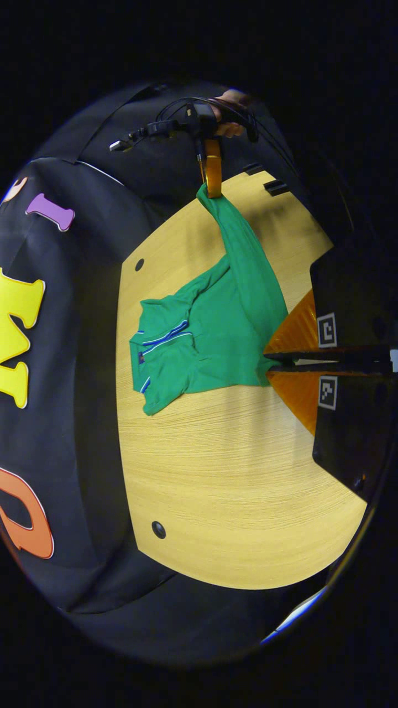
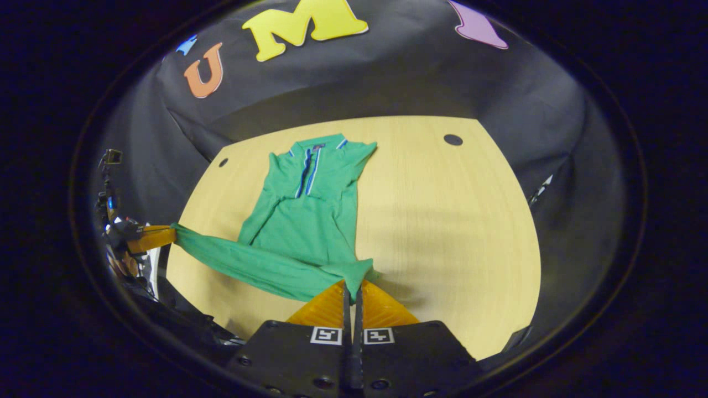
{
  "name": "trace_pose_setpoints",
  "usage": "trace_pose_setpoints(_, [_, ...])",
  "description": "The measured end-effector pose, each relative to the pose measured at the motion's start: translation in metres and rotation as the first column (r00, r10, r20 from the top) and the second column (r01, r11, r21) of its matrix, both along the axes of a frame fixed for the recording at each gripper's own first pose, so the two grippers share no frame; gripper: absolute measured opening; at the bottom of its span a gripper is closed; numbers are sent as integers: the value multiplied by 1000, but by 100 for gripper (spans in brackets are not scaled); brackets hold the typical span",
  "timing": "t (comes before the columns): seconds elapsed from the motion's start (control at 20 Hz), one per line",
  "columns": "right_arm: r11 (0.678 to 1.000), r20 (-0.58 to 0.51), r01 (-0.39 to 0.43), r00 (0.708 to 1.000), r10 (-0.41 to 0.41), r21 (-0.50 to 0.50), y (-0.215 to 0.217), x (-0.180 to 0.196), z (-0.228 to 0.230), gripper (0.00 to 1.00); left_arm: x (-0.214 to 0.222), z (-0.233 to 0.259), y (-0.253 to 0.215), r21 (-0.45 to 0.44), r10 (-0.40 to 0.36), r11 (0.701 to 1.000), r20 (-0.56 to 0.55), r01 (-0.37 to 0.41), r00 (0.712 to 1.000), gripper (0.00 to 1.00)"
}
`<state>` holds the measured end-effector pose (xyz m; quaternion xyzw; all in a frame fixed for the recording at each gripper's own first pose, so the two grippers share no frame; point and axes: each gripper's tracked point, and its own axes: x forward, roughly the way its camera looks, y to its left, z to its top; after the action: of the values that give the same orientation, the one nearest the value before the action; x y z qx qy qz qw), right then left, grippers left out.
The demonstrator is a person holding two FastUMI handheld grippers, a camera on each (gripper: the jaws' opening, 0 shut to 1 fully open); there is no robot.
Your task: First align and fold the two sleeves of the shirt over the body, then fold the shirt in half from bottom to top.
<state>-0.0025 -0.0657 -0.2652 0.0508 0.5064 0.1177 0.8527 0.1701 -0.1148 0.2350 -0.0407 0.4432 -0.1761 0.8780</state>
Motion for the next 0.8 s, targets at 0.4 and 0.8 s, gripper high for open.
trace_pose_setpoints(0.4, [1000,98,-2,995,1,6,14,74,26,0,75,19,0,-18,58,998,89,-57,994,6])
trace_pose_setpoints(0.8, [1000,136,-2,991,2,2,20,151,21,0,152,9,-18,-58,132,990,133,-126,982,6])
